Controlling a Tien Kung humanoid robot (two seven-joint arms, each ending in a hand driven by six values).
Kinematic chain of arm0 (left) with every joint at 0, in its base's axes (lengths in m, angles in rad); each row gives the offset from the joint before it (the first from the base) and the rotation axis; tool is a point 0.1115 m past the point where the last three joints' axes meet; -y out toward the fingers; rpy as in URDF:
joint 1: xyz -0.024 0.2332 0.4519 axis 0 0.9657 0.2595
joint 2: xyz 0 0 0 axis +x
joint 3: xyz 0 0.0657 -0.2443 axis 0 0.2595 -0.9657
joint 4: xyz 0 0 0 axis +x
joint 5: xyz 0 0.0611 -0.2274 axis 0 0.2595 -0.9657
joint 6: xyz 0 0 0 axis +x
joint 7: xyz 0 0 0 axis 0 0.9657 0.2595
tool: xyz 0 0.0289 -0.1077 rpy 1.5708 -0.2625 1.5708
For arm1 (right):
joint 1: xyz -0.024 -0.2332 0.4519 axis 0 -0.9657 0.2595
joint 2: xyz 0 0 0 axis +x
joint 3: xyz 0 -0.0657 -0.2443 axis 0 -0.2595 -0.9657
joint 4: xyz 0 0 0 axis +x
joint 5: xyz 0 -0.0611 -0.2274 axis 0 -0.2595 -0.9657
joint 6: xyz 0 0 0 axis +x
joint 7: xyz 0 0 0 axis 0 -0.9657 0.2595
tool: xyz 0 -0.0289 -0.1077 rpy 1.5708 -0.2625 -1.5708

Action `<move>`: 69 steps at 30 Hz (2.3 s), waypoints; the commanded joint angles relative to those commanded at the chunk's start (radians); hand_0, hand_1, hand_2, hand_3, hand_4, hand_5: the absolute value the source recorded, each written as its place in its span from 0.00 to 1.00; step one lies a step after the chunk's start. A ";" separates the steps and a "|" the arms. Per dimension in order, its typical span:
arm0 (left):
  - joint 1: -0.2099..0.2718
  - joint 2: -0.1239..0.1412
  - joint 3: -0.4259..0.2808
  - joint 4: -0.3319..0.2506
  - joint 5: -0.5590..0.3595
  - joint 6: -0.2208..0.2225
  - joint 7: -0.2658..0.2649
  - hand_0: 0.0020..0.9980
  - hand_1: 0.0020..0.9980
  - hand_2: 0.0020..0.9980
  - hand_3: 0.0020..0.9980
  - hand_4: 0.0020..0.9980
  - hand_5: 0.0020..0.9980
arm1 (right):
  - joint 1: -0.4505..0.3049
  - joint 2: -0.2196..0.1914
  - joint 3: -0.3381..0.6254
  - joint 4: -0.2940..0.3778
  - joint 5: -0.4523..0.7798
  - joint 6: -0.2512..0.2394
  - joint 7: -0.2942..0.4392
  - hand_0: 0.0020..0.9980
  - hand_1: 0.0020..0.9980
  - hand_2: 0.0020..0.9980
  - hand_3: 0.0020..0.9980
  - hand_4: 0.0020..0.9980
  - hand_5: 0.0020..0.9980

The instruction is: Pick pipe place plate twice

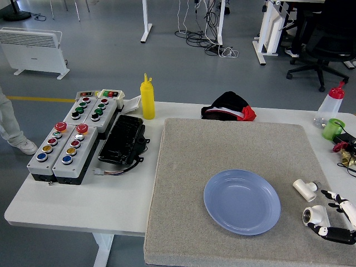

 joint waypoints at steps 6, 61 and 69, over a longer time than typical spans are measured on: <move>0.000 0.000 -0.001 0.000 0.002 0.000 0.001 0.58 0.58 0.62 0.61 0.46 1.00 | 0.004 0.002 -0.005 -0.011 -0.022 -0.005 0.001 0.64 0.69 0.66 0.78 0.83 0.34; -0.003 0.000 0.007 -0.001 -0.012 0.000 0.000 0.58 0.58 0.61 0.60 0.46 1.00 | 0.231 0.081 -0.291 0.004 -0.020 -0.026 0.078 1.00 0.95 1.00 1.00 0.85 0.35; -0.003 0.000 0.005 -0.001 -0.007 -0.003 0.002 0.58 0.58 0.61 0.60 0.46 1.00 | 0.237 0.069 -0.260 0.009 0.032 -0.036 0.105 1.00 0.95 1.00 1.00 0.85 0.37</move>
